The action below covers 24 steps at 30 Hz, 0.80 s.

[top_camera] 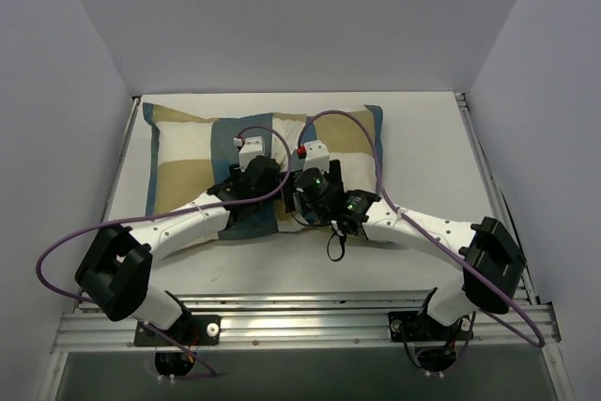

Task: Remove the pillowcase from the pillow

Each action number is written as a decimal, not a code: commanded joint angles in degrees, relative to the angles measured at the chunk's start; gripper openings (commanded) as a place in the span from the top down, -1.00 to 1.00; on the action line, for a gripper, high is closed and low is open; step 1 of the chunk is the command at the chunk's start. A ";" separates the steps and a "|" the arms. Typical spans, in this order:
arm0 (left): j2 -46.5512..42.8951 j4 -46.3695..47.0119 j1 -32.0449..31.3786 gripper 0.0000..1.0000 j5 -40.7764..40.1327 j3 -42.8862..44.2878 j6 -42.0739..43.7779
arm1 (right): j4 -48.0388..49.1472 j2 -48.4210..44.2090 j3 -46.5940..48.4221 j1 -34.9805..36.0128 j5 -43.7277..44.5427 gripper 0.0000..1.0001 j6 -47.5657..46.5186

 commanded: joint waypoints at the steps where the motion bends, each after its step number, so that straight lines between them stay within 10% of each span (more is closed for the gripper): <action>1: 1.08 -1.63 0.20 -0.41 6.88 -2.35 -2.14 | 1.51 3.50 1.29 -0.38 5.52 -0.77 -1.08; 7: 1.34 -1.45 1.26 -0.40 7.06 -3.76 -2.76 | 0.99 9.04 -0.81 -3.98 10.26 -0.50 2.17; 14: 2.66 -1.45 3.02 -0.38 7.84 -6.31 -4.33 | -2.26 3.26 -5.73 -11.53 9.74 0.45 5.43; 24: 3.72 -3.47 6.71 -0.32 8.55 -8.15 -6.01 | -4.29 -9.93 -12.94 -26.56 2.64 0.46 3.50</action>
